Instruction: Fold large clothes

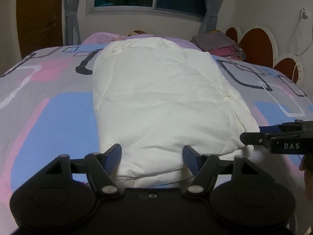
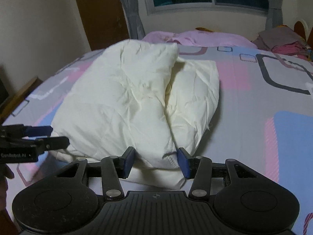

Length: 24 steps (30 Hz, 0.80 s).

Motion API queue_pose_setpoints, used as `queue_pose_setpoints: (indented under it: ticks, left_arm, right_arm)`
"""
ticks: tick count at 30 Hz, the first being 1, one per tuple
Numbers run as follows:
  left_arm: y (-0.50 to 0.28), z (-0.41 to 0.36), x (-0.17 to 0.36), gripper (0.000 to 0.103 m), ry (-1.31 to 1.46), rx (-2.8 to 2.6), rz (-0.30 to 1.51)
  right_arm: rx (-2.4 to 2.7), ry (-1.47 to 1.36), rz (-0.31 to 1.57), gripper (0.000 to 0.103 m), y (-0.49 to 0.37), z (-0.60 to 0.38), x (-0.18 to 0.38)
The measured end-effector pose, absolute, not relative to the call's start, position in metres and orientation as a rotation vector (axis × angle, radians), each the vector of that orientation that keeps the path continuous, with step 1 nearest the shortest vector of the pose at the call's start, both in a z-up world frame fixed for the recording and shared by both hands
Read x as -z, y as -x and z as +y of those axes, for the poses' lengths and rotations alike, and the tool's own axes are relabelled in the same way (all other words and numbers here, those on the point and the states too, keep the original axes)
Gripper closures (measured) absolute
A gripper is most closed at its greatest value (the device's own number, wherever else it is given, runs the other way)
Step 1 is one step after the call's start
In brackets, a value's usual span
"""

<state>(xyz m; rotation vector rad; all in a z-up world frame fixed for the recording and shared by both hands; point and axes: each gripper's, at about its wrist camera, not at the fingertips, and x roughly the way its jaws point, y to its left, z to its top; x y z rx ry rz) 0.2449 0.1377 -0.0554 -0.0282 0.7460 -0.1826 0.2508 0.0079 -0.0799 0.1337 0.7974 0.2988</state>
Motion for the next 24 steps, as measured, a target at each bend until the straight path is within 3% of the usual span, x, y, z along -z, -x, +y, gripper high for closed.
queue_pose_setpoints:
  ticks: [13,16,18,24]
  left_arm:
    - [-0.238,0.135,0.057,0.035,0.010,0.142,0.764]
    - [-0.232,0.139,0.052,0.026,0.018,0.121,0.764]
    - [-0.222,0.141,0.047,0.013,0.017,0.101,0.747]
    - [-0.184,0.140,0.026,0.010,0.033,0.091,0.712]
  right_arm:
    - [-0.297,-0.131,0.806,0.055,-0.250,0.001,0.075]
    - [-0.292,-0.156,0.777,0.055,-0.241,-0.006,0.065]
    - [-0.287,-0.179,0.747,0.055,-0.231,-0.015,0.054]
    - [-0.246,-0.242,0.692,0.055,-0.191,-0.046,0.027]
